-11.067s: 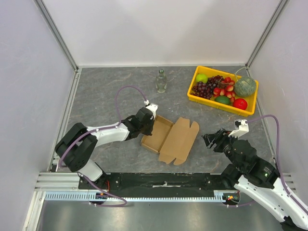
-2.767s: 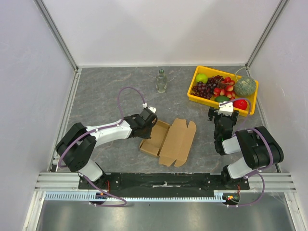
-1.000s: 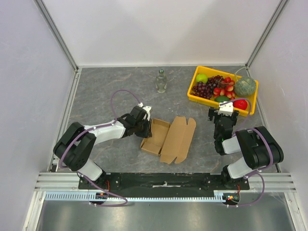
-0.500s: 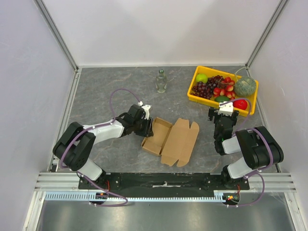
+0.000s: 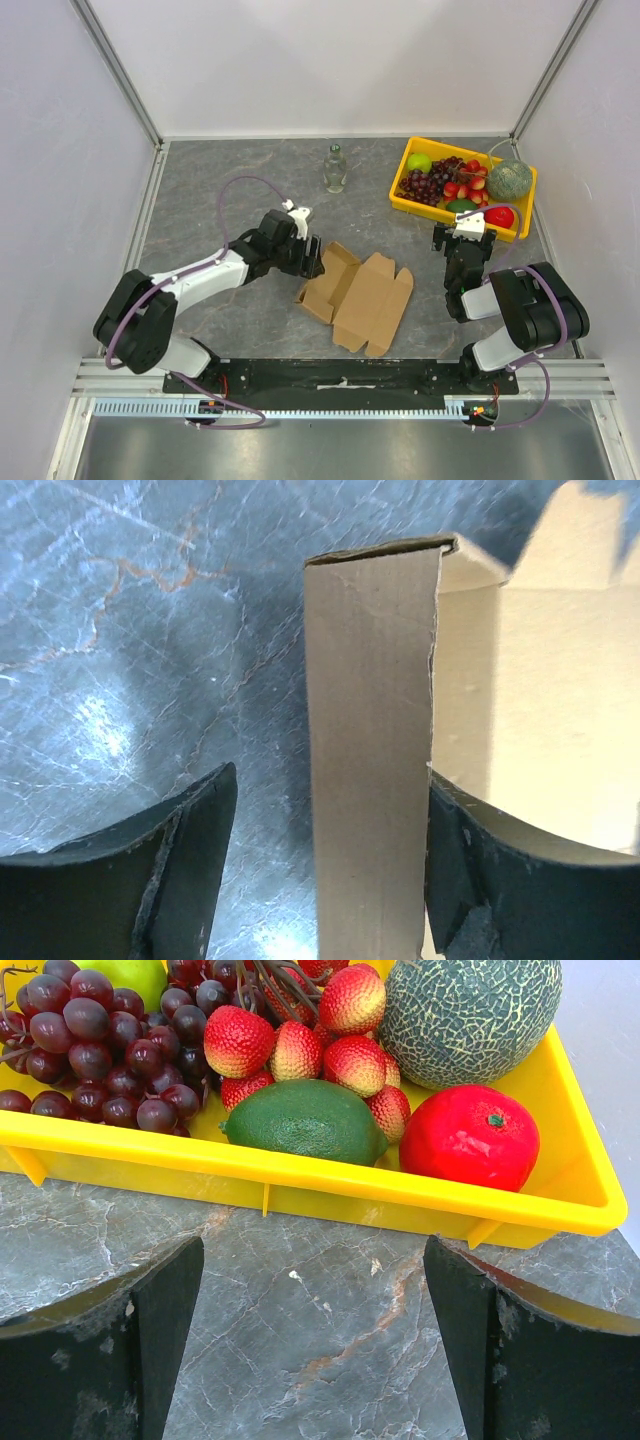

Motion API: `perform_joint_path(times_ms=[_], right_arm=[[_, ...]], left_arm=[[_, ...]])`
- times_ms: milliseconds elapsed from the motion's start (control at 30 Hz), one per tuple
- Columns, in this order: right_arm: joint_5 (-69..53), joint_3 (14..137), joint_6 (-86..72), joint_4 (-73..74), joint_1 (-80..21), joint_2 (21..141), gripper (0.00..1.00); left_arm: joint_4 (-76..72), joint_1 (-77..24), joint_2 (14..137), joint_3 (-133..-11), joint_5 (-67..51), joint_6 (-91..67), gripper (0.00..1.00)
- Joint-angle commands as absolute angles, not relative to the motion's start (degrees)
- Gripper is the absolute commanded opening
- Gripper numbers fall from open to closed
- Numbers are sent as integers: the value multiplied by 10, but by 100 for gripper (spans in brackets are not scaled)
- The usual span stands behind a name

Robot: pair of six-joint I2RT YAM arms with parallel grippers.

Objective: Fold the paper box

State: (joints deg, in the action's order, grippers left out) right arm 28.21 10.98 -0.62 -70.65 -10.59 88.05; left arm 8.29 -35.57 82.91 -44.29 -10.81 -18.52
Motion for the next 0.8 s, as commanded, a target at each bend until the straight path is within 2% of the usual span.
perform_joint_path(times_ms=[0, 233, 333, 467, 767], right_arm=[[292, 122, -14, -725, -103, 881, 98], [292, 121, -15, -725, -104, 881, 98], [290, 122, -14, -725, -104, 880, 98], [291, 122, -14, -725, -103, 880, 98], [291, 121, -14, -725, -104, 881, 98]], left_arm=[[104, -353, 795, -486, -108, -163, 75], [137, -364, 818, -549, -139, -162, 76], [174, -393, 824, -586, -108, -147, 78], [228, -447, 823, -622, -15, -137, 80], [336, -583, 857, -649, 223, -119, 78]])
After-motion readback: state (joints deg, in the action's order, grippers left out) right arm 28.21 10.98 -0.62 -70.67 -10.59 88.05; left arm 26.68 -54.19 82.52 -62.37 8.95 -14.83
